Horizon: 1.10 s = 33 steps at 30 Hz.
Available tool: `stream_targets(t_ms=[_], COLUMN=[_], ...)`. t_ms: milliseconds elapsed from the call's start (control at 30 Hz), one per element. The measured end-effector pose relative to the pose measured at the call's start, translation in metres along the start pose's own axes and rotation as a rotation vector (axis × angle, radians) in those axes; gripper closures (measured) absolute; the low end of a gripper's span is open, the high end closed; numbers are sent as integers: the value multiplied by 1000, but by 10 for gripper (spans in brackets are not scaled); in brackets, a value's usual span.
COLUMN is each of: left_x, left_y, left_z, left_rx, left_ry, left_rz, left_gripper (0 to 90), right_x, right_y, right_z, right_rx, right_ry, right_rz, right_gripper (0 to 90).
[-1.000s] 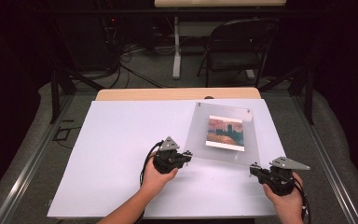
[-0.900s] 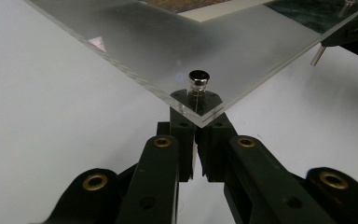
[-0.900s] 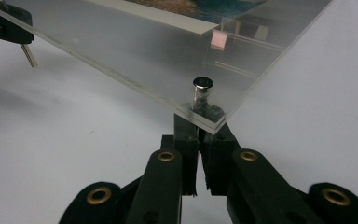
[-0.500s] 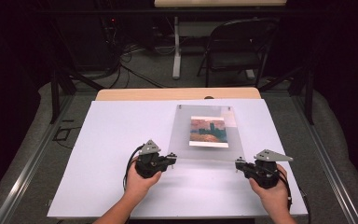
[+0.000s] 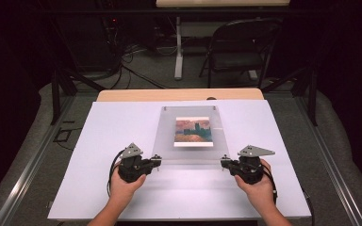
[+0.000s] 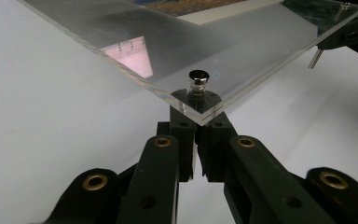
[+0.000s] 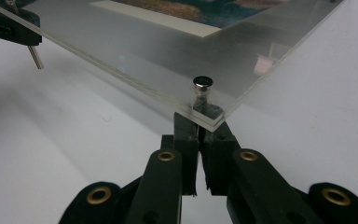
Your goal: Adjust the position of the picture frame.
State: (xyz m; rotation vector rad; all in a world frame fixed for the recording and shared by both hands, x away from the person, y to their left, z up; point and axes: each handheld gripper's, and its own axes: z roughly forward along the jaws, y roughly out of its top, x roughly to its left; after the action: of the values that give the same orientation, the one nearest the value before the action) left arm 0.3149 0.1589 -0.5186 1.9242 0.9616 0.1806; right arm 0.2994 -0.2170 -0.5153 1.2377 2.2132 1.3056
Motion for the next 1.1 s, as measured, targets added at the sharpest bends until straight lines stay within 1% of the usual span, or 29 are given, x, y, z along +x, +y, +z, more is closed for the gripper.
stream_targets(t_ms=[233, 267, 300, 367, 433, 500, 533, 633, 700, 733, 833, 867, 900, 967, 1033, 1100], left_x=[7, 7, 8, 7, 7, 7, 8, 9, 10, 11, 14, 14, 13, 13, 13, 14], left_y=[-2, -3, -3, -4, -5, -5, -6, -7, -8, -9, -12, -12, -14, -16, -17, -17], left_z=[-4, -4, -4, -3, -2, 0, 1, 1, 2, 2, 5, 5, 7, 8, 8, 9], left_rx=[-4, -7, -13, -11, -5, -7, -1, 4, 5, 3, 15, 15, 25, 27, 37, 31], left_ry=[15, 20, 16, 15, 19, 20, 24, 29, 35, 32, 42, 42, 47, 50, 48, 55], left_rz=[-12, -12, -16, -16, -7, -12, -9, -10, -18, -18, -16, -16, -17, -19, -12, -10], left_gripper=[854, 854, 854, 854, 854, 854, 854, 853, 853, 852, 851, 851, 851, 851, 850, 850], right_x=[4, 4, 5, 5, 3, 2, 1, 1, 2, 3, 3, 3, 3, 3, 3, 2], right_y=[4, 4, 4, 4, 3, 3, 2, 1, 1, 0, -2, -2, -4, -5, -7, -7], right_z=[9, 9, 10, 10, 12, 12, 15, 17, 18, 19, 23, 23, 26, 26, 28, 30], right_rx=[6, 6, 6, 10, 11, 11, 10, 14, 22, 22, 31, 31, 45, 48, 55, 54], right_ry=[15, 15, 16, 15, 13, 11, 9, 7, 7, 8, 8, 8, 2, 0, -4, -6], right_rz=[-11, -11, -13, -9, -10, -12, -7, -12, -22, -16, -26, -26, -26, -31, -31, -34], right_gripper=[857, 857, 857, 857, 857, 857, 857, 857, 857, 857, 857, 857, 856, 857, 856, 856])
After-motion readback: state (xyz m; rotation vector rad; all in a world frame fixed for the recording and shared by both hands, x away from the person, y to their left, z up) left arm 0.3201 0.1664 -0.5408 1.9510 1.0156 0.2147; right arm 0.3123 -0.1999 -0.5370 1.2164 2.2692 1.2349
